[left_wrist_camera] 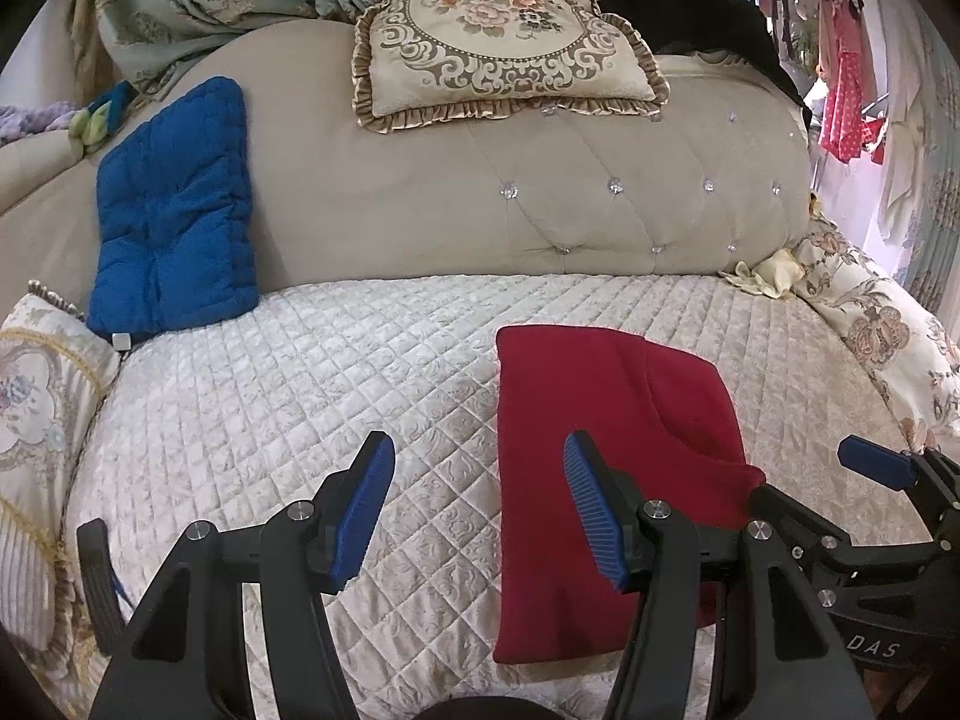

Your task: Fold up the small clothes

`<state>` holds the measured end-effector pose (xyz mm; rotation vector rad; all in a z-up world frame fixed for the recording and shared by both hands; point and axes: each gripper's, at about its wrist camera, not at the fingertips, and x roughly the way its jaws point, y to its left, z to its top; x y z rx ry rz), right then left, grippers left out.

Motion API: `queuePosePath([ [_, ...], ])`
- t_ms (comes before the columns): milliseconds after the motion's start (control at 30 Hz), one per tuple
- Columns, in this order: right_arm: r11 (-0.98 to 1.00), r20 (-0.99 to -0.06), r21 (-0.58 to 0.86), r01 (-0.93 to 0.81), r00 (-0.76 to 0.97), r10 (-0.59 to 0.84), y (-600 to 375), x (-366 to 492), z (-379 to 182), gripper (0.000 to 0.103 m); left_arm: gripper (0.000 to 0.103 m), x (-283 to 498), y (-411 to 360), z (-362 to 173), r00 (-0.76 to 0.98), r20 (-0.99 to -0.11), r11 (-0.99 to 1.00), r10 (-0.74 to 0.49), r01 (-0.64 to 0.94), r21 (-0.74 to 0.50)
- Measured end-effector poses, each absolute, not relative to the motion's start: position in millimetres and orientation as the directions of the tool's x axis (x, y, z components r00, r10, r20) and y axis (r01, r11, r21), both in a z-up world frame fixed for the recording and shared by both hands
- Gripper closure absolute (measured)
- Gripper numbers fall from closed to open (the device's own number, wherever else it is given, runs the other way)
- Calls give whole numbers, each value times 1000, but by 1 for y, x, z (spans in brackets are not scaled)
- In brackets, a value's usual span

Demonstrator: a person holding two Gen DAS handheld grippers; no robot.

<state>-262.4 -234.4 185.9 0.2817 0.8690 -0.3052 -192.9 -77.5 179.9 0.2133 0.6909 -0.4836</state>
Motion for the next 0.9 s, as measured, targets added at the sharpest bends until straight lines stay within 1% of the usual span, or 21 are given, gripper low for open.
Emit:
queuePosePath([
  [900, 921, -797, 115, 372, 588, -139, -235, -258, 178, 8, 65, -191, -80, 171, 656, -671, 872, -347, 489, 27],
])
